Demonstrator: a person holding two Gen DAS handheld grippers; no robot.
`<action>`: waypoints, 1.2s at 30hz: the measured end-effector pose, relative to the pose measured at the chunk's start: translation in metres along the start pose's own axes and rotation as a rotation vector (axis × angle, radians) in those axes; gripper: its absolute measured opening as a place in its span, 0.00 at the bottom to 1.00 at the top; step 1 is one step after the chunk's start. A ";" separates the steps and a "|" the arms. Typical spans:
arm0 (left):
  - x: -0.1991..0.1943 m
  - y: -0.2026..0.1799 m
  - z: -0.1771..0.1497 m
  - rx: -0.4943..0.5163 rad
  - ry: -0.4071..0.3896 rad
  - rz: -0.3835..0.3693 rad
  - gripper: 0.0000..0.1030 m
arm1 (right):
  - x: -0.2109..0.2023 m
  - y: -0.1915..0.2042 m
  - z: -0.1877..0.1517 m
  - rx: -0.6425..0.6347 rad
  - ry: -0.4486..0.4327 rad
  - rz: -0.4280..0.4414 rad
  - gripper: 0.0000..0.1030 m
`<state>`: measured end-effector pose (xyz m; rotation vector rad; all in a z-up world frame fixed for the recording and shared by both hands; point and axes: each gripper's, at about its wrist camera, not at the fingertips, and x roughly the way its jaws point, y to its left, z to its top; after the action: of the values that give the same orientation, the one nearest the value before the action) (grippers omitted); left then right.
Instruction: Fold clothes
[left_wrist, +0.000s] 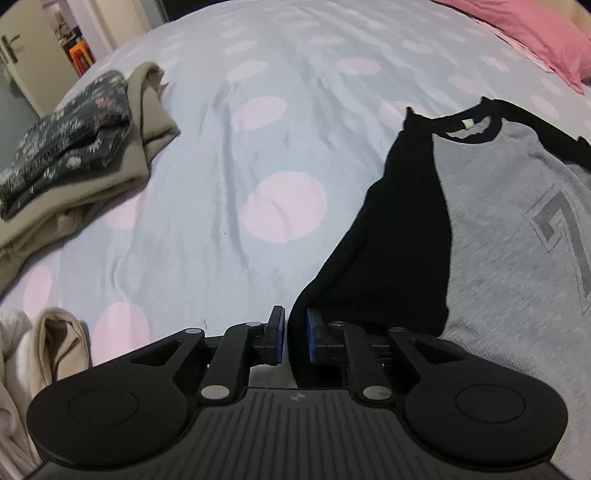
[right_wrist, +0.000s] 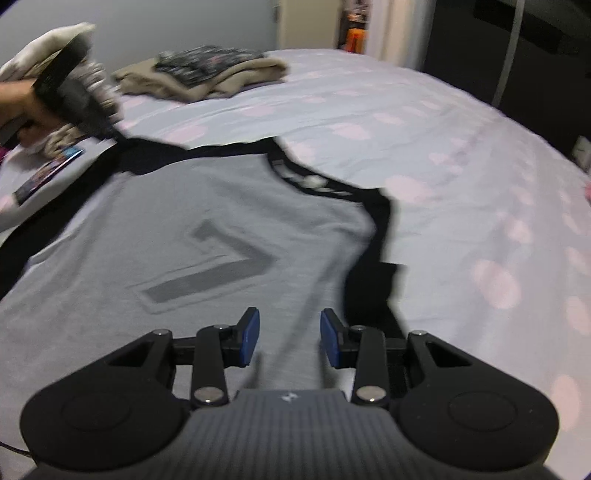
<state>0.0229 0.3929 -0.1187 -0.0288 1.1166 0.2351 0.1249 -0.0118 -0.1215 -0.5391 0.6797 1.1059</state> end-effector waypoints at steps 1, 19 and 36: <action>0.002 0.001 -0.001 -0.005 0.003 0.001 0.11 | -0.003 -0.008 -0.002 0.017 -0.006 -0.024 0.39; 0.008 -0.008 -0.004 0.033 -0.002 0.001 0.11 | 0.019 -0.066 0.033 0.147 -0.034 -0.258 0.07; 0.005 -0.001 -0.011 0.021 -0.004 -0.028 0.11 | -0.008 -0.110 -0.018 0.290 0.045 -0.223 0.49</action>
<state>0.0155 0.3915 -0.1278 -0.0249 1.1140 0.1986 0.2210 -0.0690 -0.1215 -0.3802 0.7837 0.7724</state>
